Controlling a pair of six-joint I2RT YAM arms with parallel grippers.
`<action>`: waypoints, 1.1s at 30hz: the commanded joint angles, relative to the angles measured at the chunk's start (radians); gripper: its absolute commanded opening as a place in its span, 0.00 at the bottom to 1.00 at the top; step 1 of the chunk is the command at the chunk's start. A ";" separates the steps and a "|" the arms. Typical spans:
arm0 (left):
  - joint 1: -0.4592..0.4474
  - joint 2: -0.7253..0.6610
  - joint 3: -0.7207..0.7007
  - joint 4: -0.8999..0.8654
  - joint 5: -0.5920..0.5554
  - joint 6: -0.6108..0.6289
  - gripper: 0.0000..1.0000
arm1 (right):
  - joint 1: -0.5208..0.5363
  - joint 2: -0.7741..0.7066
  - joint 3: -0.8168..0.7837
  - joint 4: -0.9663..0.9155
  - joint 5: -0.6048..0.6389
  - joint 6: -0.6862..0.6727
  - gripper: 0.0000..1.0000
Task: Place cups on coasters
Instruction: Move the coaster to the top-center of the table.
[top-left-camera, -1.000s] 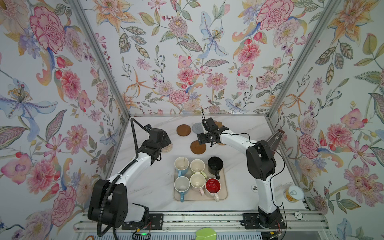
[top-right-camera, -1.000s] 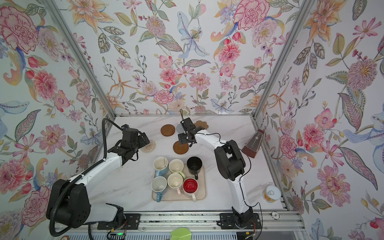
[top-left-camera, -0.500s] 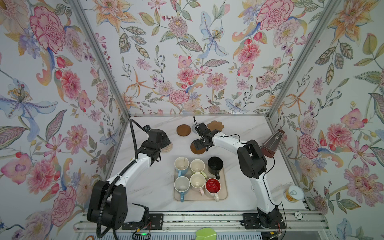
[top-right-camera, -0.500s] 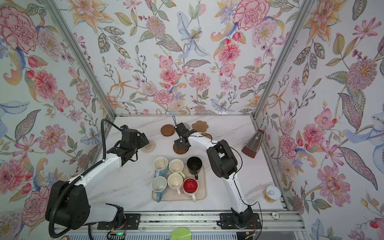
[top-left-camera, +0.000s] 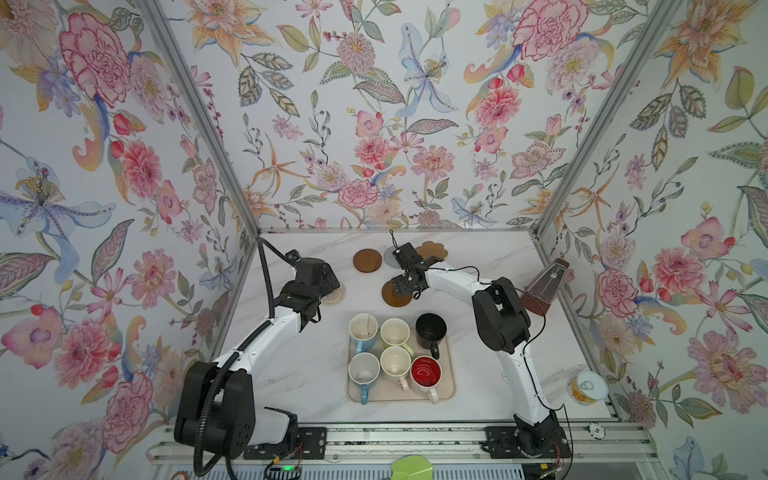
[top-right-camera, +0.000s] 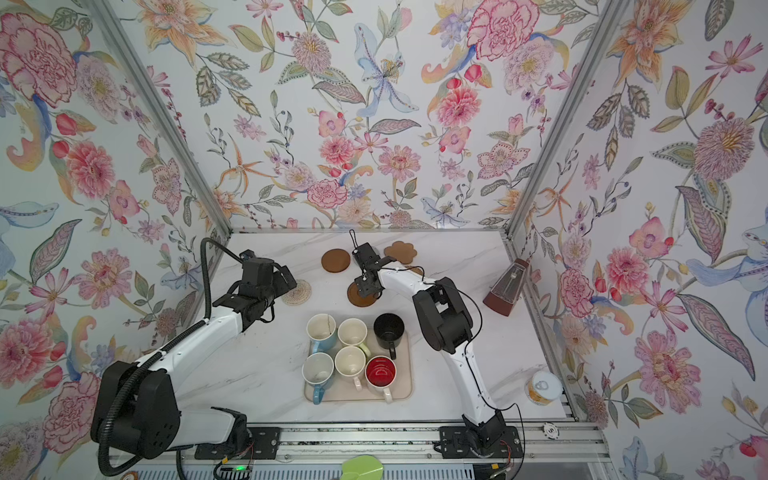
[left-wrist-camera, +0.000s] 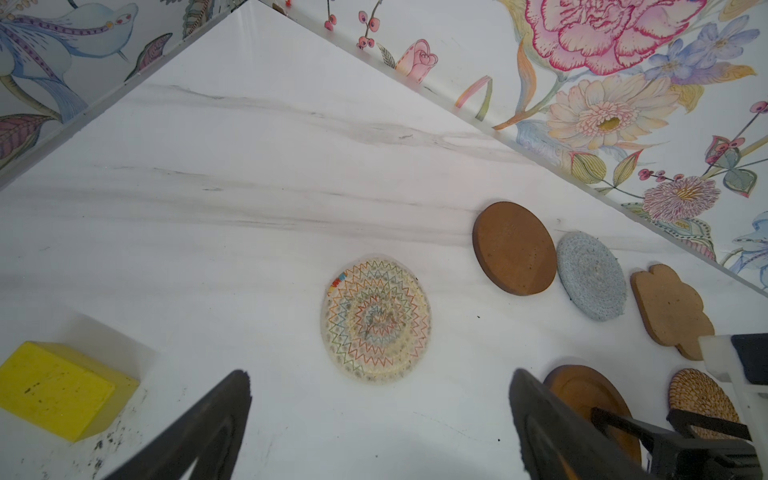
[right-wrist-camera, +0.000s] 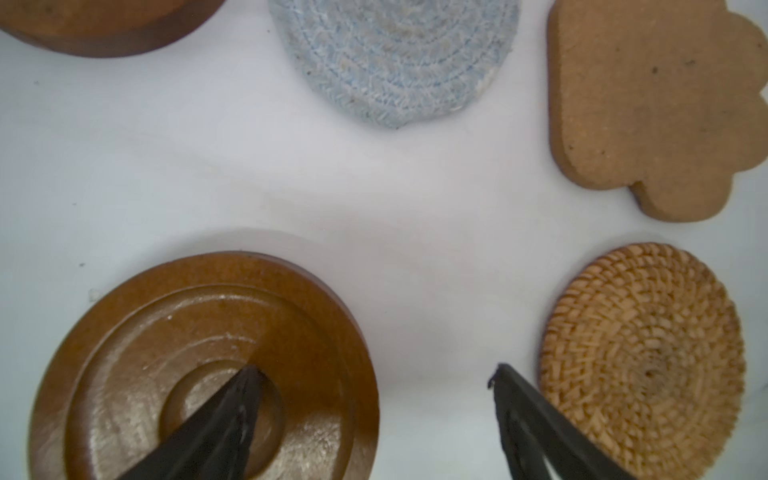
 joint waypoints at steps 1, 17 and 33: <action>0.009 -0.018 -0.007 -0.013 -0.005 -0.003 0.99 | -0.027 0.042 0.031 -0.030 0.029 -0.010 0.89; 0.019 0.012 0.010 -0.044 -0.001 -0.004 0.99 | -0.060 -0.022 0.137 -0.013 -0.045 -0.021 0.89; 0.031 0.305 0.235 -0.209 0.159 0.082 0.98 | -0.299 -0.523 -0.322 0.336 -0.357 0.240 0.99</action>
